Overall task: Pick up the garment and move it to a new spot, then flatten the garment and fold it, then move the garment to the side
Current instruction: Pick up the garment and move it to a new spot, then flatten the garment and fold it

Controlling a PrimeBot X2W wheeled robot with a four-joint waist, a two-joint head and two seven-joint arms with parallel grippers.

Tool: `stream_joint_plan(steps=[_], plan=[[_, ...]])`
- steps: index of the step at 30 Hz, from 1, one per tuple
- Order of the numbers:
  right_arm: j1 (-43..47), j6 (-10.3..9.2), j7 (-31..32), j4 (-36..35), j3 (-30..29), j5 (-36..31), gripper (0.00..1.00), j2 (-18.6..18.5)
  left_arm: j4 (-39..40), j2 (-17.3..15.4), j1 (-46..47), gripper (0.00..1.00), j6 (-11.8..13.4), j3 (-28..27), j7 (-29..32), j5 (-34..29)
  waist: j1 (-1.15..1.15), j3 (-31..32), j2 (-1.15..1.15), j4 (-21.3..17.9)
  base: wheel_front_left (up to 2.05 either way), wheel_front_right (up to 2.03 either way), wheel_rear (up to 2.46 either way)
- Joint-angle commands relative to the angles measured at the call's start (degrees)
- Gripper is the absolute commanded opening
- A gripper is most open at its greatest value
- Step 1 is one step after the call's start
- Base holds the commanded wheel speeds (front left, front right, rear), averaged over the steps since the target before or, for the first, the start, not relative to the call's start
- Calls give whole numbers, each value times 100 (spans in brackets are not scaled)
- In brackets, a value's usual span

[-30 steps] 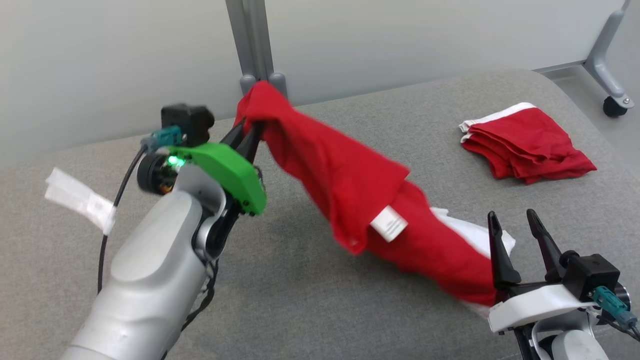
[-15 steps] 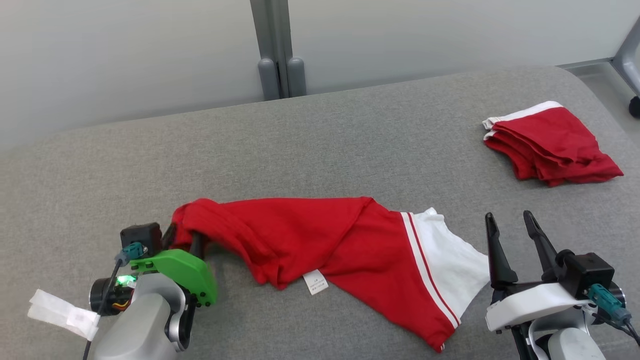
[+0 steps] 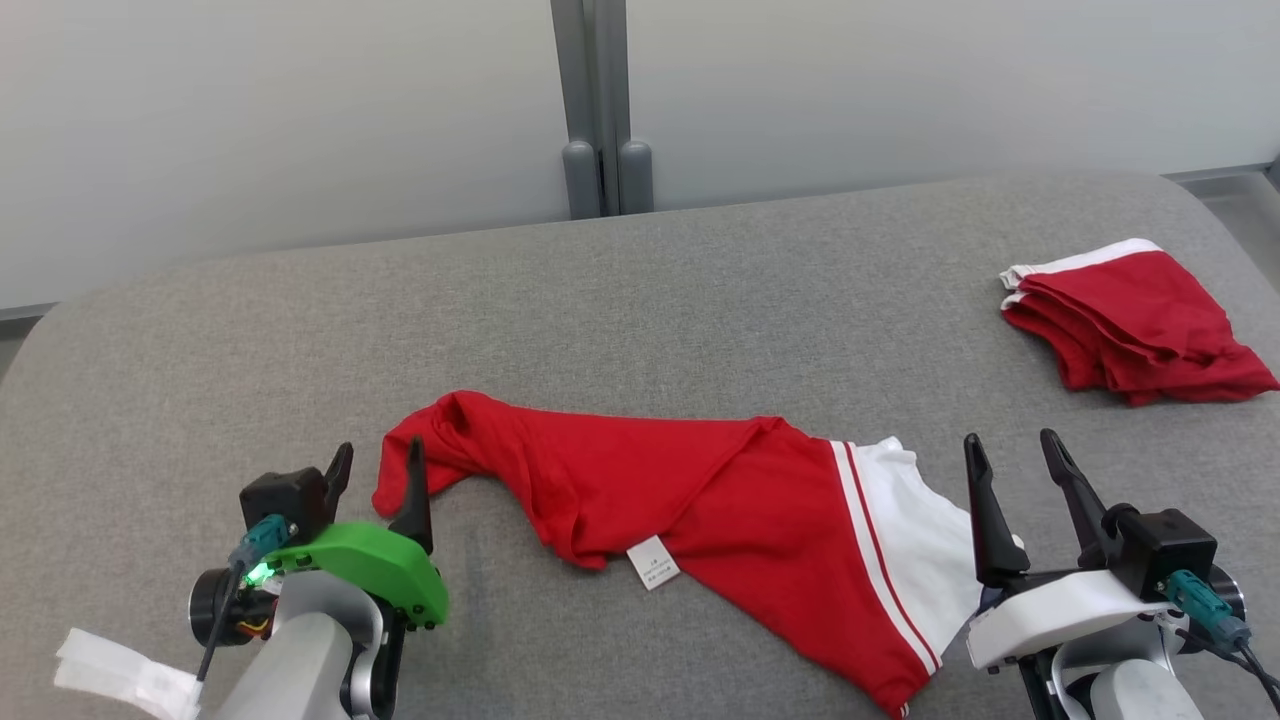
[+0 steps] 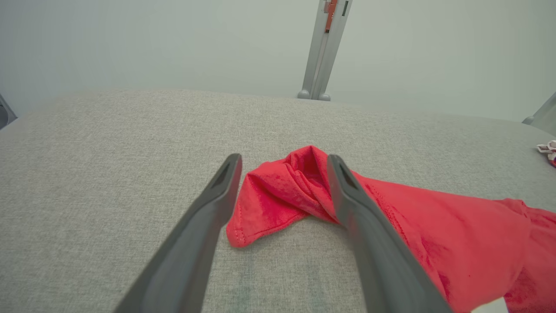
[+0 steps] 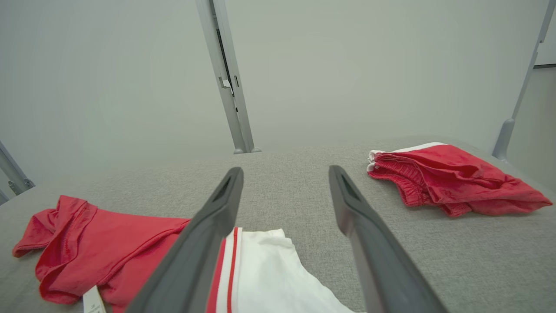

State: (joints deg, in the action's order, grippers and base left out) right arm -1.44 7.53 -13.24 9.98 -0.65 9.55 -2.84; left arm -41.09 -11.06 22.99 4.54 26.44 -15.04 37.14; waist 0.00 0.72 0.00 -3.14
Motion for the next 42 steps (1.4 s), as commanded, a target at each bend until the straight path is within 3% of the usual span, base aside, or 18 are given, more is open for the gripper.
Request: stream_joint_plan(steps=[1,8,20,42], plan=[[41,-9,-24,21,20,-65,100,-10,171,18,-222,100,29,-87,-16,-113,0,75,0,45,0,0,0],[182,-9,-69,116,65,-136,100,-13,1172,121,-1144,100,124,-516,-16,-546,0,286,0,195,0,0,0],[485,-9,-187,295,186,-67,100,-10,2157,431,-2307,100,132,-828,-10,-987,0,521,0,496,0,0,0],[402,-9,-202,402,274,-44,100,-12,2216,579,-2443,100,79,-801,-10,-1176,0,495,0,599,0,0,0]])
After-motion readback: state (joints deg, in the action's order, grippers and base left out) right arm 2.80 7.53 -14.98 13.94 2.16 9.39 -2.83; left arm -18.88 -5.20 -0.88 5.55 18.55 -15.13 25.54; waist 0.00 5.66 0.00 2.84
